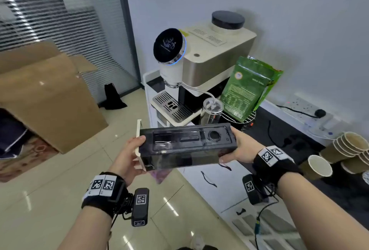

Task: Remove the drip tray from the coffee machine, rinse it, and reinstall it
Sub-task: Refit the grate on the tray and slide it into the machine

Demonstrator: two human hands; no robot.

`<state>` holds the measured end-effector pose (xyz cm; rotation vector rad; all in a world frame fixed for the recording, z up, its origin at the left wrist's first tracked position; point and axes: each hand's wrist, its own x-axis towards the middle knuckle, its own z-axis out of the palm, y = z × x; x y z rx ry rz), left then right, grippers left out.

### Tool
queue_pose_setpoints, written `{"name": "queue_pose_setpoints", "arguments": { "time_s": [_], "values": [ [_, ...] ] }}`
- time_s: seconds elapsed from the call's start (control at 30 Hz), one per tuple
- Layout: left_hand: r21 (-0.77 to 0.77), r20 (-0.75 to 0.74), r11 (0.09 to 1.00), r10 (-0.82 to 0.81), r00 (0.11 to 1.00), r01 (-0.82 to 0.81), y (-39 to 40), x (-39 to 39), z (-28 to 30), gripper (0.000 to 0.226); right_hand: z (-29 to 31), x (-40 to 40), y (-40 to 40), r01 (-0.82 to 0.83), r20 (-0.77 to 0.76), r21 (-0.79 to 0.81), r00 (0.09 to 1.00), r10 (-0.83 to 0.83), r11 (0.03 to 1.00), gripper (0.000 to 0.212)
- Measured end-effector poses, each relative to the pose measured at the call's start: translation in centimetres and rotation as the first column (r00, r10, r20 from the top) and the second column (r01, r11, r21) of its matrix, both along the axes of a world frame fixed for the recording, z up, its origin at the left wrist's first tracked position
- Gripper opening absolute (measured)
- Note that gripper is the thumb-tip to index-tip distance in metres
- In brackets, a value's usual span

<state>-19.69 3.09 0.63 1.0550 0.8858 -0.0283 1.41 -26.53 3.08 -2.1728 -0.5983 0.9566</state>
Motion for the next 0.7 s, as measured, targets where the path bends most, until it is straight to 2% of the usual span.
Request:
{"name": "queue_pose_setpoints", "arguments": {
  "time_s": [0.33, 0.7],
  "values": [
    [0.028, -0.087, 0.999, -0.017, 0.996, 0.02, -0.9, -1.1, -1.9, 0.08, -2.2, -1.2, -0.7, 0.11, -0.154, 0.053, 0.983, -0.101, 0.993, 0.095],
    [0.068, -0.112, 0.994, 0.091, 0.99, -0.084, -2.3, -2.0, -2.7, 0.083, -4.4, -2.8, -0.7, 0.196, -0.142, 0.085, 0.973, -0.183, 0.977, 0.088]
  ]
}}
